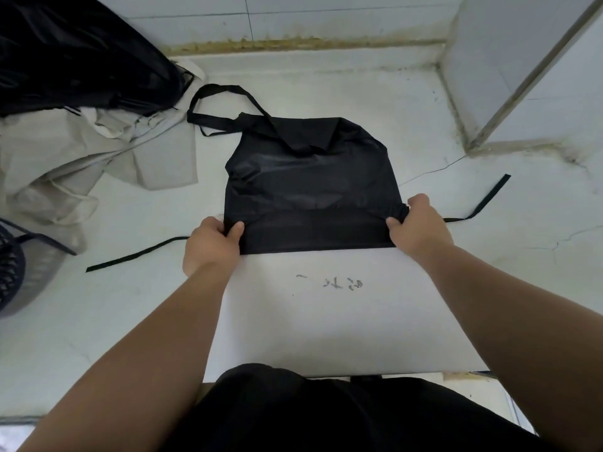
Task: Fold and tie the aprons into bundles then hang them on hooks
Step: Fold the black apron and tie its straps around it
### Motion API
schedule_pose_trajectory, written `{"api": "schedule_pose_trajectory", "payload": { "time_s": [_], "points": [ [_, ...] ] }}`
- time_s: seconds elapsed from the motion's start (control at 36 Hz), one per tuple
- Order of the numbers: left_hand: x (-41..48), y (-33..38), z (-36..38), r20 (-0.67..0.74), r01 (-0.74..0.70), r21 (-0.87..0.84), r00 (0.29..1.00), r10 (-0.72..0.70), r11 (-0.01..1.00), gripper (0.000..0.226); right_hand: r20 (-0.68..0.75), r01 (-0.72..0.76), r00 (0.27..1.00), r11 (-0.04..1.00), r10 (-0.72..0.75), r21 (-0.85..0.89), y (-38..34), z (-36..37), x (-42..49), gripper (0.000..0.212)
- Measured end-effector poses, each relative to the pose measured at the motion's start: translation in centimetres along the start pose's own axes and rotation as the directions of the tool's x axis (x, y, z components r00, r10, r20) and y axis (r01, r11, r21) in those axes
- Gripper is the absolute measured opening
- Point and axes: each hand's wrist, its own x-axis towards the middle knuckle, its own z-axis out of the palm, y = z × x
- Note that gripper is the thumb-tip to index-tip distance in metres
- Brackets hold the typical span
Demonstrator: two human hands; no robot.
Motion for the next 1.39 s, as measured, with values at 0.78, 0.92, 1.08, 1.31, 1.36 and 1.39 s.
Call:
{"api": "schedule_pose_trajectory", "payload": {
  "time_s": [0.78, 0.92, 1.08, 1.31, 1.36, 1.39],
  "points": [
    [-4.7, 3.6, 2.8, 0.484, -0.716, 0.389, 0.694, 0.533, 0.580, 0.078, 0.278, 0.565, 0.824, 0.691, -0.493, -0.450, -0.4, 4.0, -3.2, 0.078],
    [-7.2, 2.4, 3.0, 0.454, -0.756, 0.357, 0.653, 0.606, 0.548, 0.081, 0.250, 0.551, 0.833, 0.703, -0.493, -0.449, 0.7, 4.1, -5.2, 0.105],
    [-9.0, 1.2, 2.5, 0.463, -0.751, 0.246, 0.646, 0.606, 0.613, 0.088, 0.245, 0.550, 0.829, 0.657, -0.502, -0.515, 1.6, 3.7, -7.1, 0.102],
    [-9.1, 3.5, -0.7, 0.634, -0.761, 0.222, 0.587, 0.503, 0.609, 0.033, 0.302, 0.617, 0.787, 0.659, -0.539, -0.431, 1.5, 1.1, -8.4, 0.062],
    [-8.9, 4.3, -1.6, 0.692, -0.693, 0.161, 0.587, 0.420, 0.703, 0.022, 0.380, 0.626, 0.776, 0.690, -0.503, -0.363, 1.1, -0.2, -8.3, 0.057],
    [-8.7, 4.7, -2.0, 0.717, -0.650, 0.121, 0.580, 0.387, 0.750, 0.020, 0.427, 0.633, 0.764, 0.689, -0.483, -0.353, 0.9, -0.8, -8.1, 0.052]
  ]
}}
